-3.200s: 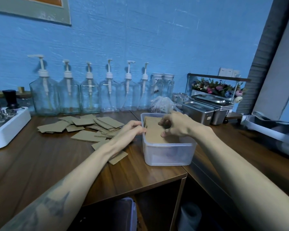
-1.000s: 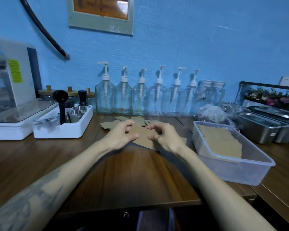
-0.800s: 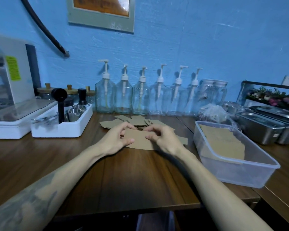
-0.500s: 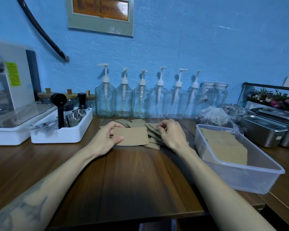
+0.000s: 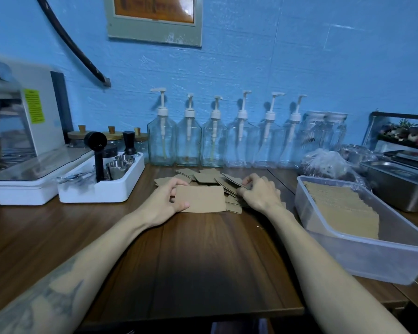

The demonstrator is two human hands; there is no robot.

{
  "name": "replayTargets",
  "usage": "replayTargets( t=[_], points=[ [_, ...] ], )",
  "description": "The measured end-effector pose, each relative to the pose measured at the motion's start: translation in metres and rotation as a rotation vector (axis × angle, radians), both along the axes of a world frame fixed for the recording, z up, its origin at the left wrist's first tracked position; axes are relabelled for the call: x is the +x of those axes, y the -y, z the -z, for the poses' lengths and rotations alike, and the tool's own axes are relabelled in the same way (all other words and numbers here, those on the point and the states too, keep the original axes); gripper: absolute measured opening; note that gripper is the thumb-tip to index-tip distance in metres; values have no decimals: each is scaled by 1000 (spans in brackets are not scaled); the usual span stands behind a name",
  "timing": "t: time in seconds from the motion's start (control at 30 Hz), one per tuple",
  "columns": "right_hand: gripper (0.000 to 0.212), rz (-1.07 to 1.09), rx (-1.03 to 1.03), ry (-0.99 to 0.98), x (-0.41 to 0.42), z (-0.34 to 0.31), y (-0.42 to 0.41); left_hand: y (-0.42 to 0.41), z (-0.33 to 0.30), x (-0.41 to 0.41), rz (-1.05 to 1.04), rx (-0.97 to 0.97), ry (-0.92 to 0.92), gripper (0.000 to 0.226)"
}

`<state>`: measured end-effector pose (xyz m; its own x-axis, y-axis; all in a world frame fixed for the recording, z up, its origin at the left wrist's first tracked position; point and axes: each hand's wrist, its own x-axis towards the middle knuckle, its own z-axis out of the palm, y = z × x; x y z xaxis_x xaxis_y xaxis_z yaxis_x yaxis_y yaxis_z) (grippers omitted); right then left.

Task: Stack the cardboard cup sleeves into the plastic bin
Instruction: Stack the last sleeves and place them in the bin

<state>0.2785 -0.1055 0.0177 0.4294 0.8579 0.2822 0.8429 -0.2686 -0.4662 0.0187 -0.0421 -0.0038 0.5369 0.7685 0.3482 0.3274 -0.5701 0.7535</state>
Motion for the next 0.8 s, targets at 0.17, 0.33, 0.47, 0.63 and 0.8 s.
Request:
replayTargets(
  t=[0.17,0.33,0.47,0.63,0.8],
  points=[
    [39,-26,-21,91,-8,5,1,3,0,0,-4,13,-8,40],
    [27,-32,27,55,-6,4,3,4,0,-1,-7,12,-12,40],
    [35,-35,141,85,-6,0,6,5,1,0,-8,7,-15,41],
    [41,-143,355,-315,-14,-12,12,4,1,1,8,-20,7,42],
    [38,-259,428,-799,-26,-15,21,2,3,1,15,-44,-5,45]
  ],
)
